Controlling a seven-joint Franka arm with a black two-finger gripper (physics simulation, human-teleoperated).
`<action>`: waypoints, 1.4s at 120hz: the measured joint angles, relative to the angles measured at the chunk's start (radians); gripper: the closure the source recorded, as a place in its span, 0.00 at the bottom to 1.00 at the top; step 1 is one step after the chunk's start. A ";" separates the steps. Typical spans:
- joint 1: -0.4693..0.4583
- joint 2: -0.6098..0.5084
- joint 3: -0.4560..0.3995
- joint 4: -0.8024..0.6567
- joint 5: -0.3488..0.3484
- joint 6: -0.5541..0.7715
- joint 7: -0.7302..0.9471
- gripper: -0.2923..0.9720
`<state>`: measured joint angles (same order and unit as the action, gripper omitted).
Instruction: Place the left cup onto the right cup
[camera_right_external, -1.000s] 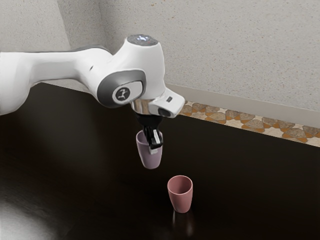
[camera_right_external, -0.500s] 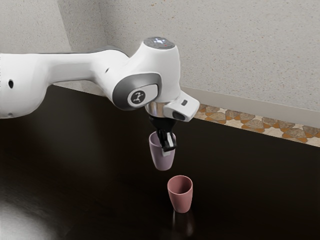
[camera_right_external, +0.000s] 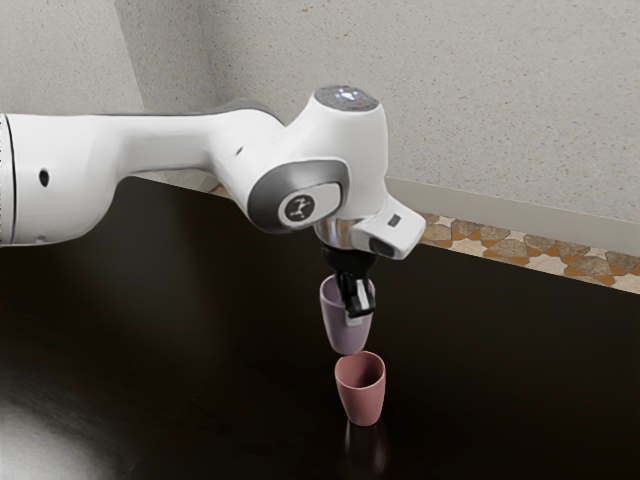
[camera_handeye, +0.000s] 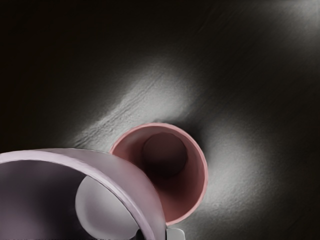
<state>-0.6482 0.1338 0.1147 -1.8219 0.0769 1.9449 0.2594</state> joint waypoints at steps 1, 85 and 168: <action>0.000 0.001 0.000 0.000 0.000 0.000 0.000 0.84; -0.031 0.053 -0.003 0.021 -0.008 0.011 -0.001 0.84; -0.034 0.065 -0.003 0.019 -0.011 0.017 -0.002 0.84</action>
<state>-0.6826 0.1990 0.1117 -1.8028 0.0661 1.9619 0.2574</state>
